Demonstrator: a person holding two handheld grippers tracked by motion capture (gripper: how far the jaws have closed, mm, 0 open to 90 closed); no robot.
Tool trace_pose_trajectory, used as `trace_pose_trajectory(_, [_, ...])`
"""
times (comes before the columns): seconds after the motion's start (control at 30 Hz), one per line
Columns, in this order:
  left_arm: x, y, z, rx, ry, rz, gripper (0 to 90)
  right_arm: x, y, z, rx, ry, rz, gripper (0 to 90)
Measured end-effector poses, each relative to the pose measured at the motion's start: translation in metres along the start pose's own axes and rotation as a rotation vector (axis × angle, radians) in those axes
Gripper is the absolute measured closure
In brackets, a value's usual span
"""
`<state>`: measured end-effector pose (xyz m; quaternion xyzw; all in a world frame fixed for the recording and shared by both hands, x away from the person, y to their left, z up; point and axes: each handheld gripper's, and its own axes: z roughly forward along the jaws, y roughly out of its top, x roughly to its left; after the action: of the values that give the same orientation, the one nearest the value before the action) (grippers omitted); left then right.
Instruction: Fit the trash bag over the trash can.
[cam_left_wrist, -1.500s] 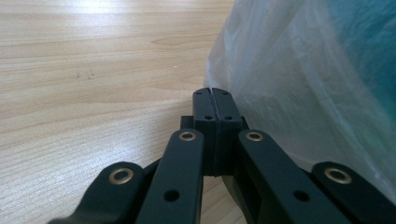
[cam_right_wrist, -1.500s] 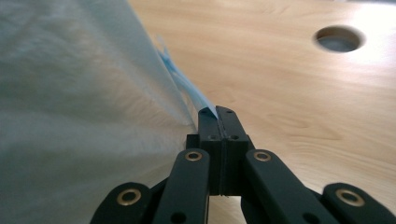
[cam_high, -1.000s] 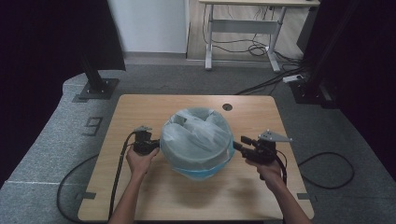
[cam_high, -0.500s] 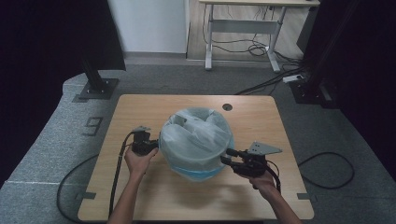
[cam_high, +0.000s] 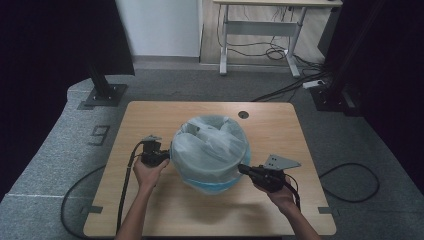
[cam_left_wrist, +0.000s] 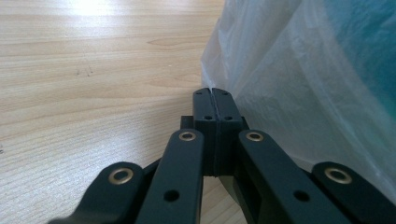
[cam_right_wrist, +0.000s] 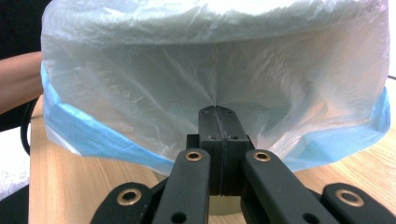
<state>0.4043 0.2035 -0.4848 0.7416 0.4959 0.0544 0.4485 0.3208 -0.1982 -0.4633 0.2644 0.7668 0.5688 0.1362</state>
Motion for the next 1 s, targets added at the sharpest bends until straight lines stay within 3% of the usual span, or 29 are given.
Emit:
trace_pose_trajectory(0.23, [0.000,-0.002,0.001,-0.001,-0.004,-0.005,90.0,0.003,-0.014,0.001,0.024,0.012,0.017,89.0])
trace_pose_trajectory(0.43, [-0.001,-0.005,0.005,0.006,-0.007,-0.007,90.0,0.001,-0.030,0.010,0.079,0.019,0.054,88.9])
trace_pose_trajectory(0.63, [-0.001,-0.007,0.007,0.009,-0.009,-0.010,90.0,0.003,-0.042,0.021,0.149,0.017,0.039,88.9])
trace_pose_trajectory(0.77, [-0.001,-0.008,0.008,0.007,-0.009,-0.009,90.0,0.003,-0.046,0.024,0.156,0.008,0.036,88.7])
trace_pose_trajectory(0.87, [-0.001,-0.008,0.008,0.005,-0.009,-0.008,90.0,0.004,-0.042,0.016,0.118,-0.029,0.032,69.8])
trace_pose_trajectory(1.0, [-0.002,-0.009,0.008,0.003,-0.010,-0.006,90.0,0.009,-0.037,0.004,0.075,-0.018,0.042,55.3])
